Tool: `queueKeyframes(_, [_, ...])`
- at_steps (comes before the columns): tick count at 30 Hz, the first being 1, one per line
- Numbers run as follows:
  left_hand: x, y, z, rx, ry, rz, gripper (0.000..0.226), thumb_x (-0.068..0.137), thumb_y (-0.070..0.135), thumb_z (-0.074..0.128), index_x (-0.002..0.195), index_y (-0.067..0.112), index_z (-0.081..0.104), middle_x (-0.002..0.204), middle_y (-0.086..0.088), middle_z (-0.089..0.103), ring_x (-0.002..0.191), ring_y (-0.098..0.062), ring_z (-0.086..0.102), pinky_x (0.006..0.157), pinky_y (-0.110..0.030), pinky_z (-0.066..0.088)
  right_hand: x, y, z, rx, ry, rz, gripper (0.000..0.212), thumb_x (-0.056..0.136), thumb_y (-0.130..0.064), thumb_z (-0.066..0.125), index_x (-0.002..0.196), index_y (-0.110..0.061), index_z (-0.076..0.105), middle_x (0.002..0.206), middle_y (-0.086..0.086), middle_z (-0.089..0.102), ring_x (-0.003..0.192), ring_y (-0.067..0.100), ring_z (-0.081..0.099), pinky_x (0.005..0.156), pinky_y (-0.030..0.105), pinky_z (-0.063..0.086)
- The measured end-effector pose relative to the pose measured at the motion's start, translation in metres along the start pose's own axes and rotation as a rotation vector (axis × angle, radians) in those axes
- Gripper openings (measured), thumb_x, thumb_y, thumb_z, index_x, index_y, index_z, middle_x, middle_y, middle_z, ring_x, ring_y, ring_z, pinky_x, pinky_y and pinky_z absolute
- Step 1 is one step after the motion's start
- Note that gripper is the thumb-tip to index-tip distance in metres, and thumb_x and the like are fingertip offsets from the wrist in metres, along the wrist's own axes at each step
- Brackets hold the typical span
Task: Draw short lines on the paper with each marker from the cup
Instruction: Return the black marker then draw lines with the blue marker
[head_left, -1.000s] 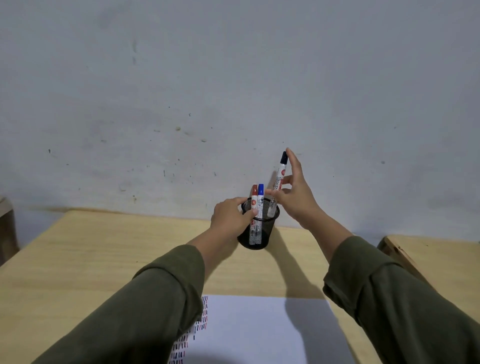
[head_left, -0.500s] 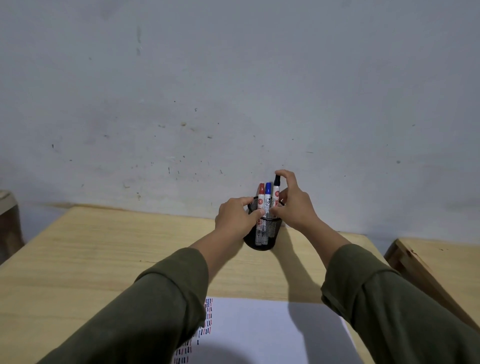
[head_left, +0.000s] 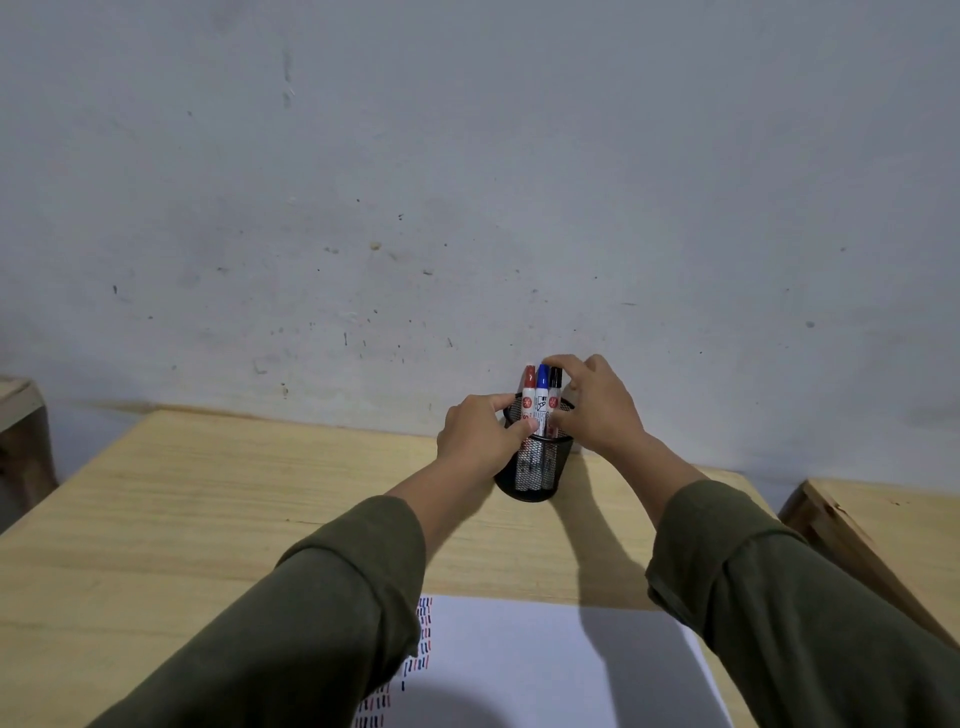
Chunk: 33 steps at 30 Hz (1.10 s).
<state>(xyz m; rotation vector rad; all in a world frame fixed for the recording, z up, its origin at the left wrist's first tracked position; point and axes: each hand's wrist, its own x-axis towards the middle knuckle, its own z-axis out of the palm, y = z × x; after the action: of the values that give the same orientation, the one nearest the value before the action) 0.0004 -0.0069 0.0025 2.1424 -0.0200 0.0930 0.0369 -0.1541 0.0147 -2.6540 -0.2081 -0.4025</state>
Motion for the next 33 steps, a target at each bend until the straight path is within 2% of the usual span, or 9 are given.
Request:
queueKeyframes(5, [-0.001,0.000,0.000,0.001,0.003,-0.007,0.047,0.084,0.037,0.065,0.129,0.027,0.058,0.130,-0.001,0.063,0.128,-0.021,0.049,0.094,-0.027,0.040,0.001,0.001,-0.003,-0.025,0.000,-0.007,0.050,0.083,-0.018,0.063,0.130,-0.028,0.051,0.106,0.007,0.045,0.096,0.024,0.055,0.071,0.029,0.043])
queueKeyframes(9, [-0.002,0.001,0.001,-0.013,0.002,-0.014,0.048,0.083,0.037,0.066,0.129,0.027,0.058,0.129,-0.002,0.063,0.125,-0.021,0.052,0.091,-0.026,0.040,-0.007,-0.005,-0.005,0.121,0.056,-0.029,0.036,0.083,-0.020,0.065,0.117,-0.023,0.056,0.097,0.004,0.046,0.083,0.017,0.050,0.062,0.022,0.037])
queueKeyframes(14, [-0.003,0.000,0.002,-0.057,0.003,-0.028,0.051,0.082,0.036,0.068,0.130,0.025,0.057,0.133,-0.004,0.061,0.129,-0.021,0.050,0.098,-0.029,0.041,-0.022,-0.011,-0.002,0.371,0.081,0.012,0.031,0.084,-0.010,0.064,0.110,-0.019,0.049,0.090,0.010,0.066,0.081,0.023,0.063,0.062,0.024,0.049])
queueKeyframes(17, [-0.006,0.003,-0.001,-0.093,0.029,-0.035,0.053,0.082,0.038,0.067,0.132,0.024,0.055,0.138,-0.003,0.056,0.132,-0.021,0.044,0.102,-0.031,0.037,-0.023,-0.015,-0.009,0.516,0.176,0.077,0.039,0.085,-0.006,0.064,0.114,-0.021,0.043,0.089,0.006,0.063,0.079,0.017,0.062,0.059,0.013,0.043])
queueKeyframes(20, [-0.009,0.012,-0.010,-0.208,0.090,-0.012,0.046,0.086,0.040,0.062,0.128,0.023,0.058,0.137,0.000,0.056,0.132,-0.018,0.045,0.108,-0.031,0.035,-0.022,-0.024,-0.031,0.686,0.342,0.088,0.041,0.085,-0.006,0.063,0.110,-0.028,0.038,0.093,0.003,0.059,0.080,0.013,0.063,0.060,0.010,0.047])
queueKeyframes(24, [-0.016,0.036,-0.027,-0.362,0.152,0.060,0.034,0.089,0.037,0.059,0.120,0.024,0.064,0.125,0.005,0.064,0.122,-0.012,0.055,0.105,-0.029,0.040,-0.023,-0.041,-0.063,0.835,0.468,0.061,0.040,0.086,-0.009,0.064,0.109,-0.030,0.039,0.097,0.011,0.064,0.088,0.021,0.067,0.078,0.025,0.054])
queueKeyframes(27, [-0.027,0.056,-0.040,-0.491,0.108,0.126,0.032,0.092,0.034,0.056,0.121,0.023,0.063,0.121,0.006,0.066,0.116,-0.008,0.057,0.091,-0.018,0.042,-0.036,-0.055,-0.078,0.909,0.359,0.015,0.037,0.086,-0.009,0.063,0.109,-0.027,0.040,0.091,0.013,0.069,0.085,0.021,0.070,0.079,0.027,0.056])
queueKeyframes(29, [-0.039,0.067,-0.049,-0.563,0.037,0.136,0.032,0.093,0.032,0.054,0.123,0.022,0.062,0.120,0.007,0.065,0.110,-0.002,0.056,0.076,-0.011,0.042,-0.052,-0.064,-0.082,0.926,0.222,-0.010,0.035,0.086,-0.009,0.064,0.109,-0.022,0.041,0.084,0.006,0.071,0.077,0.013,0.071,0.070,0.019,0.055])
queueKeyframes(33, [-0.068,0.073,-0.060,-0.603,-0.032,0.116,0.030,0.094,0.022,0.053,0.122,0.018,0.062,0.107,0.005,0.066,0.087,0.003,0.059,0.057,-0.005,0.045,-0.090,-0.078,-0.084,0.967,0.046,-0.006,0.033,0.086,-0.007,0.063,0.110,-0.015,0.042,0.080,0.006,0.071,0.063,0.006,0.066,0.058,0.017,0.050])
